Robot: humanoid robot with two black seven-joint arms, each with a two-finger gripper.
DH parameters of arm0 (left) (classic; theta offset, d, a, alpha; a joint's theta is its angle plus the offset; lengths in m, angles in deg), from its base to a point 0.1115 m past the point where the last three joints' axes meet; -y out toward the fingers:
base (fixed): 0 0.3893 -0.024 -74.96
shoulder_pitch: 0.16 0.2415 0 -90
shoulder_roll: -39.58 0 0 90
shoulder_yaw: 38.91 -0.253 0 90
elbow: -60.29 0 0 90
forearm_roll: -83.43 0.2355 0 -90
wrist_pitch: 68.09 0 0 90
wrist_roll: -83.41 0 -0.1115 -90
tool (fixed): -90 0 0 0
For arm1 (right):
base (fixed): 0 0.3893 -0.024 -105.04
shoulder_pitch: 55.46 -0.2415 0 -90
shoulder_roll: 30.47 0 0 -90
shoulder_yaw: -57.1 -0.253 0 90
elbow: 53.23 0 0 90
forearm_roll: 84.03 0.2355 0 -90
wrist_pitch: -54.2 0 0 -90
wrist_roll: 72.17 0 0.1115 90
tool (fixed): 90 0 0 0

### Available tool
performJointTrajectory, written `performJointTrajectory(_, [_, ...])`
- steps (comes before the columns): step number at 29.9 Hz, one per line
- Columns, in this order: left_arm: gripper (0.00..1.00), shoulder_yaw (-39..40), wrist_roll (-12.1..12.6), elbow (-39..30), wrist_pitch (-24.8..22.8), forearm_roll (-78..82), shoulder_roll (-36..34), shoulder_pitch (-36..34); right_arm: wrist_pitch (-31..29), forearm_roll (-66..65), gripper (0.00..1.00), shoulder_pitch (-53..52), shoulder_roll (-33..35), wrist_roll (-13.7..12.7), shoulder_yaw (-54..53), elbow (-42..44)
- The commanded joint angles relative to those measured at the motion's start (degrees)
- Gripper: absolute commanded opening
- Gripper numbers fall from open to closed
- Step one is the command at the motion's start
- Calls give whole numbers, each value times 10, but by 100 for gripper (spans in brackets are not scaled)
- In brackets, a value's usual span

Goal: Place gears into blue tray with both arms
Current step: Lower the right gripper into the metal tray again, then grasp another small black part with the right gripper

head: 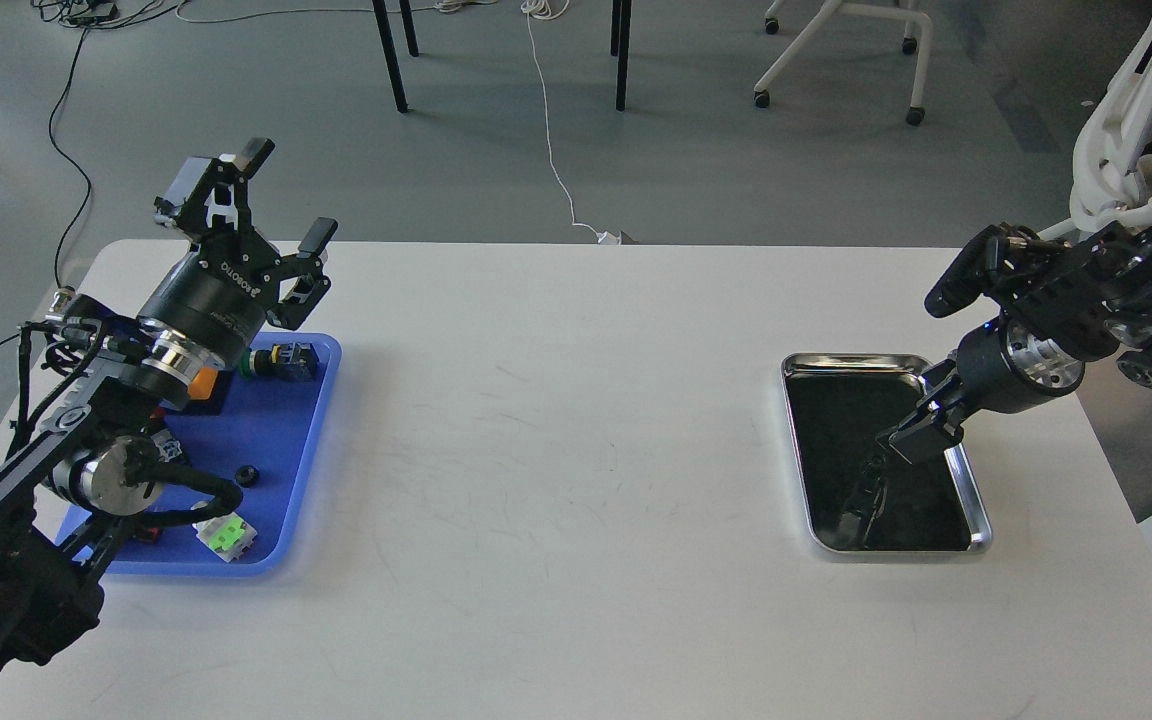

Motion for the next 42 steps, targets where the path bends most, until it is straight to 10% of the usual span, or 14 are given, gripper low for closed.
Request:
performJointTrajectory(1, [98, 1, 2, -4, 0, 0, -2, 5, 0, 2, 94, 34, -31, 0, -3, 33])
performJointTrajectory(16, [98, 7, 9, -16, -1, 0, -1, 17, 34, 9, 72, 72, -46, 0, -4, 63])
performJointTrajectory(42, [98, 8, 10, -18, -1, 1, -2, 21, 37, 32, 65, 86, -77, 0, 1, 95])
